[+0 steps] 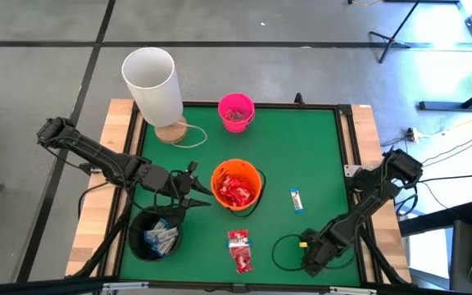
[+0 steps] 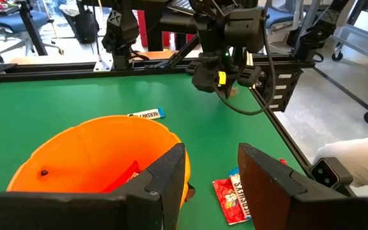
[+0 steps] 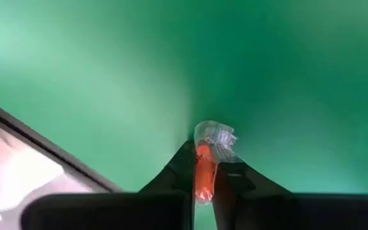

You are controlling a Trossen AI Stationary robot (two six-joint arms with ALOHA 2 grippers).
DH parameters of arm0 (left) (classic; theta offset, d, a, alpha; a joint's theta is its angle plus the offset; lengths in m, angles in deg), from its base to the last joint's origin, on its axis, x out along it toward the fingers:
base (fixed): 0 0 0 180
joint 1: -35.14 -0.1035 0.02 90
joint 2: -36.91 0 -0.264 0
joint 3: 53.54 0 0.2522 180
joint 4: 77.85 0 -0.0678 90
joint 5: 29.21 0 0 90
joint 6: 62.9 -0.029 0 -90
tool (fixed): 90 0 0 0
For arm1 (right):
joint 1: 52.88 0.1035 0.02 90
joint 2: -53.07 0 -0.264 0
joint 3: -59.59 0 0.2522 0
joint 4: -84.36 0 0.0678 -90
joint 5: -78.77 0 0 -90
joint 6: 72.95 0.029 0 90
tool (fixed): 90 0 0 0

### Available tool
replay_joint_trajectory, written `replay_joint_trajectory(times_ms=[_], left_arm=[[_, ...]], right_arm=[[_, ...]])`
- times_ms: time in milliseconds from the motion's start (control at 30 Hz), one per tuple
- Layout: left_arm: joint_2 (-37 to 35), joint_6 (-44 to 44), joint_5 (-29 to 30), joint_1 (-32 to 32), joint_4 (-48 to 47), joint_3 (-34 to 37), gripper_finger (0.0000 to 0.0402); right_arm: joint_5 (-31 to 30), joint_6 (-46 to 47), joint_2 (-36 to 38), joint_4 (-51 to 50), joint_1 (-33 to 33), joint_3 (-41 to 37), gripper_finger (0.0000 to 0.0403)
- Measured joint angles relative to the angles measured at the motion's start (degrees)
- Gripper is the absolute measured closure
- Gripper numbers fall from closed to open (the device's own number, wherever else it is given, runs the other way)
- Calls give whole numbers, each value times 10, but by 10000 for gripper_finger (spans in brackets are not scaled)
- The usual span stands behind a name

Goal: Sort candy
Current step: Put the orange gummy into the pink bucket

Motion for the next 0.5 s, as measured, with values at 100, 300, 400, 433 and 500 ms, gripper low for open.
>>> replay_joint_trajectory(times_ms=[100, 300, 400, 433, 500], left_arm=[[0, 1, 0, 0, 0, 0, 266], [0, 6, 0, 0, 0, 0, 266], [0, 12, 0, 0, 0, 0, 266], [0, 12, 0, 0, 0, 0, 266], [0, 12, 0, 0, 0, 0, 266]], right_arm=[[-61, -35, 14, -3, -18, 6, 376], [-150, -113, 69, -4, -45, 12, 373], [-198, -148, 98, -12, -55, 12, 373], [-217, -160, 109, -16, -60, 12, 373], [-266, -187, 129, -22, -68, 12, 373]])
